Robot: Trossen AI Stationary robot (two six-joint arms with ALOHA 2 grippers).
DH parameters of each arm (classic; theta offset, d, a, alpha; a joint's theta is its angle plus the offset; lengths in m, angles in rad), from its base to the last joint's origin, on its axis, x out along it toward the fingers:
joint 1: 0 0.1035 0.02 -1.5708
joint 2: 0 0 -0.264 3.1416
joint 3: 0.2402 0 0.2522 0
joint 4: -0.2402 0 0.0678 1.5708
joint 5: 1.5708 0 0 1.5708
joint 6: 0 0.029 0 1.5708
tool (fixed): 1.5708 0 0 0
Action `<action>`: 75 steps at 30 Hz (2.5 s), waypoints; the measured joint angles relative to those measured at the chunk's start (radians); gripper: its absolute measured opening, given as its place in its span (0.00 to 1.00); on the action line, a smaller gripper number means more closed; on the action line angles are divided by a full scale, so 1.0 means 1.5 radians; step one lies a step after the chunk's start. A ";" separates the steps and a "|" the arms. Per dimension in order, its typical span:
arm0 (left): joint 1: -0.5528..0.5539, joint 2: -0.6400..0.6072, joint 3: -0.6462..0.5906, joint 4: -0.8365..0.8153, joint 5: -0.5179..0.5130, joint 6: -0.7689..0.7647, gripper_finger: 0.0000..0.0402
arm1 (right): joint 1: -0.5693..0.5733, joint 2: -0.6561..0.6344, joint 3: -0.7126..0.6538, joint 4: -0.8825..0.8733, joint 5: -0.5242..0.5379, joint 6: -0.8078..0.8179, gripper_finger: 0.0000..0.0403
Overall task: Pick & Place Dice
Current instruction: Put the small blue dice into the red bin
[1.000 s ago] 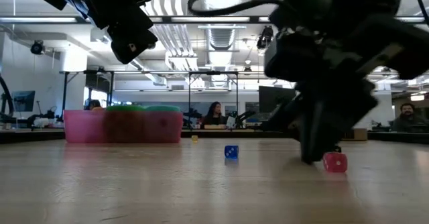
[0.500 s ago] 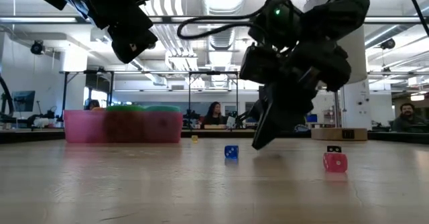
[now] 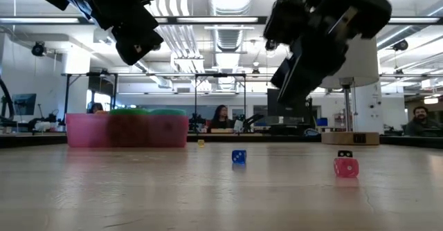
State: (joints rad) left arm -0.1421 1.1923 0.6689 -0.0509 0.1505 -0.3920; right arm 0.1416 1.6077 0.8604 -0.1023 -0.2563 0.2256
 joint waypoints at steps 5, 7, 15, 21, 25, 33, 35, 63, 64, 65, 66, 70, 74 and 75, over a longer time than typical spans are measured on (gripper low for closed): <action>0.000 0.000 0.000 0.010 -0.003 0.001 0.32 | 0.017 -0.074 0.000 -0.068 0.040 0.026 0.13; 0.000 0.000 0.000 0.011 -0.003 0.001 0.32 | 0.027 -0.104 -0.001 -0.078 0.060 0.035 0.13; 0.000 0.000 0.000 0.022 -0.006 0.002 0.33 | 0.058 -0.206 -0.006 -0.125 0.096 0.062 0.13; 0.000 0.000 0.000 0.041 -0.016 0.002 0.31 | 0.073 -0.264 -0.007 -0.213 0.130 0.076 0.13; 0.000 0.000 0.000 0.054 -0.020 0.002 0.31 | 0.074 -0.285 -0.009 -0.265 0.140 0.084 0.13; -0.009 0.008 0.009 0.059 -0.041 0.000 0.31 | 0.079 -0.301 -0.014 -0.305 0.139 0.090 0.13; -0.015 0.019 0.018 0.058 -0.048 0.003 0.31 | 0.085 -0.306 -0.019 -0.316 0.138 0.095 0.13; -0.026 0.252 0.108 0.051 -0.066 0.095 0.31 | 0.163 -0.374 -0.058 -0.334 0.138 0.226 0.13; -0.026 0.257 0.109 0.057 -0.066 0.100 0.31 | 0.164 -0.376 -0.058 -0.333 0.138 0.232 0.13; -0.026 0.260 0.109 0.059 -0.066 0.103 0.31 | 0.165 -0.379 -0.058 -0.333 0.138 0.234 0.13; -0.027 0.263 0.109 0.058 -0.066 0.104 0.31 | 0.168 -0.382 -0.058 -0.333 0.138 0.235 0.13; -0.026 0.278 0.108 0.056 -0.066 0.105 0.31 | 0.171 -0.390 -0.058 -0.331 0.136 0.255 0.13; -0.026 0.281 0.109 0.063 -0.066 0.106 0.31 | 0.170 -0.399 -0.058 -0.330 0.137 0.266 0.13; -0.026 0.281 0.109 0.065 -0.066 0.107 0.32 | 0.170 -0.402 -0.058 -0.330 0.137 0.268 0.13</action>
State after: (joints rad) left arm -0.1818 1.6131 0.8323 0.0463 0.0517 -0.2316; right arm 0.3973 1.0048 0.7738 -0.5971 -0.0510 0.6276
